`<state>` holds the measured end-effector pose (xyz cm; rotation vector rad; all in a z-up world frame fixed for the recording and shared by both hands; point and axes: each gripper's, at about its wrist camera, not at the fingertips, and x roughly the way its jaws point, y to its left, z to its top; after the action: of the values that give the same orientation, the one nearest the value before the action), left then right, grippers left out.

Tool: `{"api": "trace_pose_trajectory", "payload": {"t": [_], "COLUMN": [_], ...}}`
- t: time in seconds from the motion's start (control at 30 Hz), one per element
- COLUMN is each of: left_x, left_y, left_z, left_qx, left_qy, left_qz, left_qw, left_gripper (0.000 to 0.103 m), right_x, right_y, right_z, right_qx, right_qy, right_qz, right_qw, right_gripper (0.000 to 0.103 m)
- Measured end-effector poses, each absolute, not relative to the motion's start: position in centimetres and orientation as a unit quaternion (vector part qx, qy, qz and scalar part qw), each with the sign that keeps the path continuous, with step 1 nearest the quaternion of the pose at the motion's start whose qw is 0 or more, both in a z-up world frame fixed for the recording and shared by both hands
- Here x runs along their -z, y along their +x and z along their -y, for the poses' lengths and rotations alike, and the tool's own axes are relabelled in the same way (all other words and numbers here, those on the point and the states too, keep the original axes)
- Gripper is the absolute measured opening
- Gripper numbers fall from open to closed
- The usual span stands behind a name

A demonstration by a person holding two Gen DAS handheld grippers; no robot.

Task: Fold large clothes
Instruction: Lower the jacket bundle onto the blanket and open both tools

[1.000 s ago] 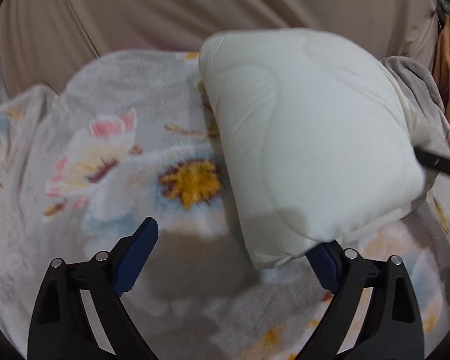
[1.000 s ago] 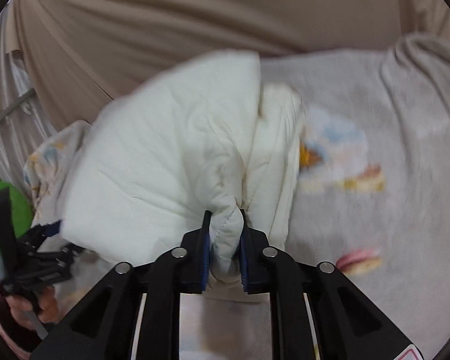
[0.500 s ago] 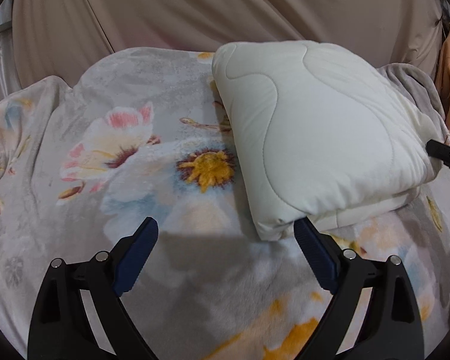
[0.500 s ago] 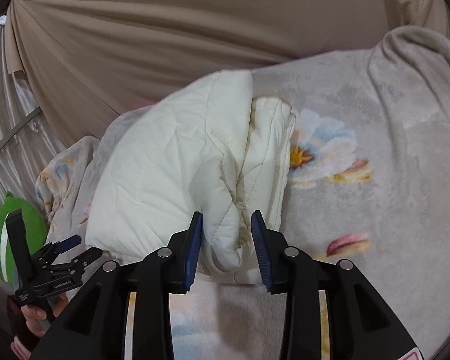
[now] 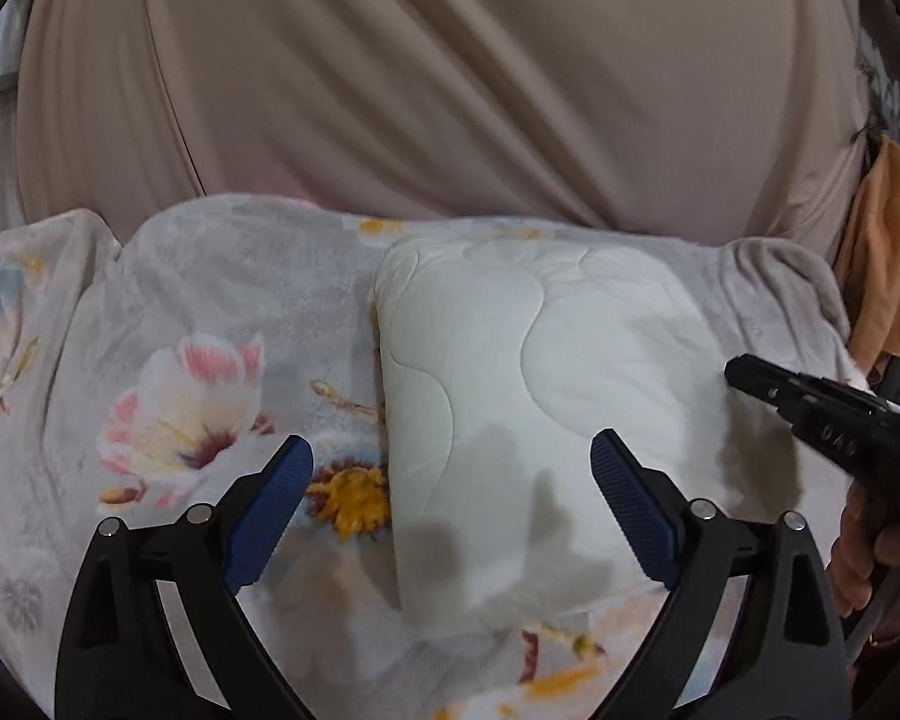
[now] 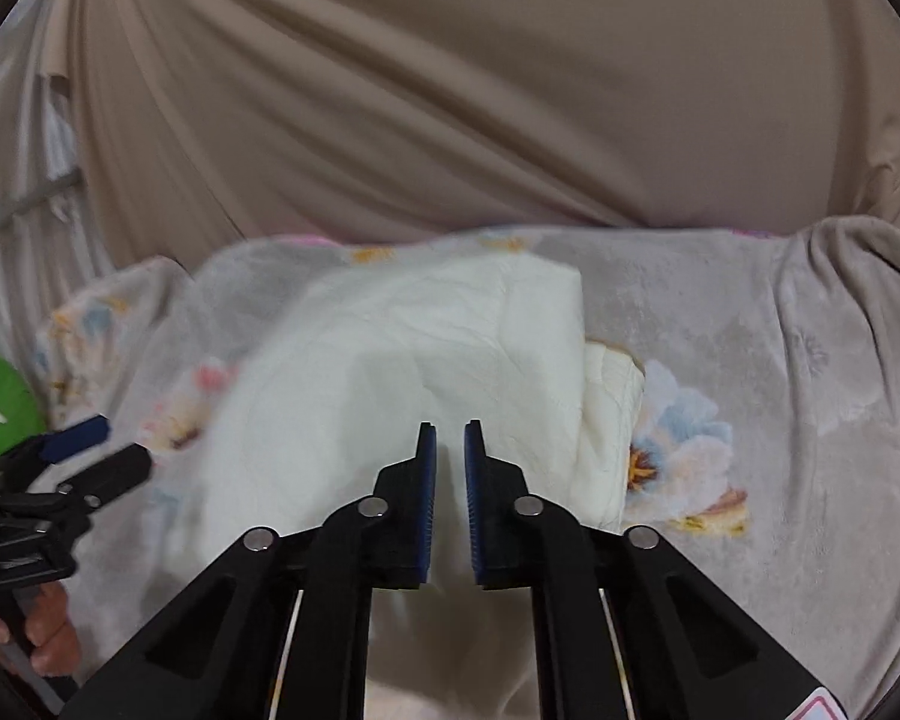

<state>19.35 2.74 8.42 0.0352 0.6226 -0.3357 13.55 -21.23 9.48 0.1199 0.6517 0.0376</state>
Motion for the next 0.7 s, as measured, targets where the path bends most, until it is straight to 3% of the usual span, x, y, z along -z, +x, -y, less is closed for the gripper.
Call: {"api": "trace_pose_trajectory", "payload": {"t": [0.03,0.17,0.37,0.57,0.7], "left_x": [-7.5,-3.8,-3.6,-3.2,-3.3], "left_y": [20.2,21.8,21.8,21.2,20.4], "left_z": [-2.4,-1.5,-2.0,-1.7,-1.6], "left_qx": [0.16,0.15,0.14,0.143,0.132], "left_qy": [0.021,0.029,0.033,0.034,0.048], "left_qz": [-0.315,-0.342,-0.341,-0.34,-0.33], "left_qw": [0.935,0.927,0.929,0.929,0.933], "left_gripper": [0.091,0.093,0.093,0.093,0.093], "right_x": [-7.7,-2.9,-7.3,-3.6,-6.4], "right_y": [14.8,16.1,13.8,13.2,10.7], "right_z": [21.7,23.6,23.4,22.1,21.7], "right_qx": [-0.001,-0.006,-0.01,0.003,-0.021], "right_qy": [0.051,0.083,0.105,0.048,0.07], "right_qz": [-0.342,-0.357,-0.329,-0.364,-0.346], "right_qw": [0.938,0.931,0.938,0.93,0.935], "right_gripper": [0.0,0.0,0.0,0.0,0.0]}}
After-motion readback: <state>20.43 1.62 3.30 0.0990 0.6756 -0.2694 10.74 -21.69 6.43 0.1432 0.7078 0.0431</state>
